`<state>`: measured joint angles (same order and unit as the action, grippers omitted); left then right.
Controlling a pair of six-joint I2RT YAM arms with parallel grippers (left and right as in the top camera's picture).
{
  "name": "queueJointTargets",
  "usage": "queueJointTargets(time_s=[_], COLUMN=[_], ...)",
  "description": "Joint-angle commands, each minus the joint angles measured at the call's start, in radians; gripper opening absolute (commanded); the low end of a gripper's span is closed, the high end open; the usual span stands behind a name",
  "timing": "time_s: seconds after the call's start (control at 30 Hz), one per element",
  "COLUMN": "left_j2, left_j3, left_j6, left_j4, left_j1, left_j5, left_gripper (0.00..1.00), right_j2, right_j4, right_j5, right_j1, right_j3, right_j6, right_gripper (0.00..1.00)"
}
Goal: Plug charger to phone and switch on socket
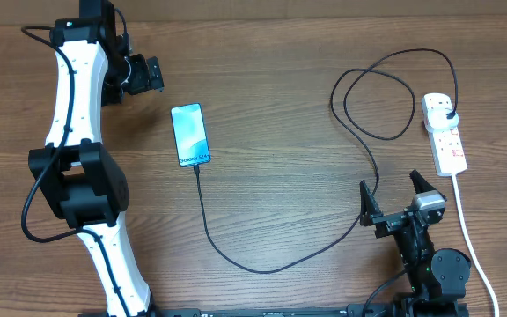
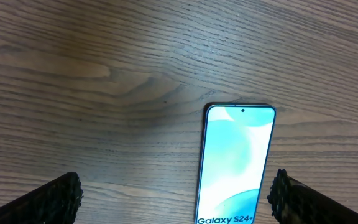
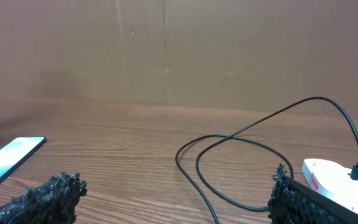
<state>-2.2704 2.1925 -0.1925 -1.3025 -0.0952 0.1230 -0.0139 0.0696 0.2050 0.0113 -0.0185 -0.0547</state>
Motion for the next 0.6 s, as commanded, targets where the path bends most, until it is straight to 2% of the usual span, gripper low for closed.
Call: queueJointTargets(time_s=[0.0,0.43,0.57], left_j2=[0.021,0.027,0.078], left_j3=[0.013,0.013,-0.006], left_j6=[-0.006,-0.006,-0.006], left_j4=[-0.002,-0.002,0.003], left_j1=[-0.002,0.0,0.0], left_j5=[0.007,0.007,0.006], left_gripper=[1.0,1.0,1.0], right_j2=[0.011,0.011,0.011], right_j4=[-0.004,-0.004,-0.004], right_j5=[-0.003,-0.003,-0.003], right_j1=[-0.008,-0.008,-0.008], right_j3=[0.011,0.011,0.011], right_j6=[0.006,0.006,0.006], right_gripper=[1.0,1.0,1.0])
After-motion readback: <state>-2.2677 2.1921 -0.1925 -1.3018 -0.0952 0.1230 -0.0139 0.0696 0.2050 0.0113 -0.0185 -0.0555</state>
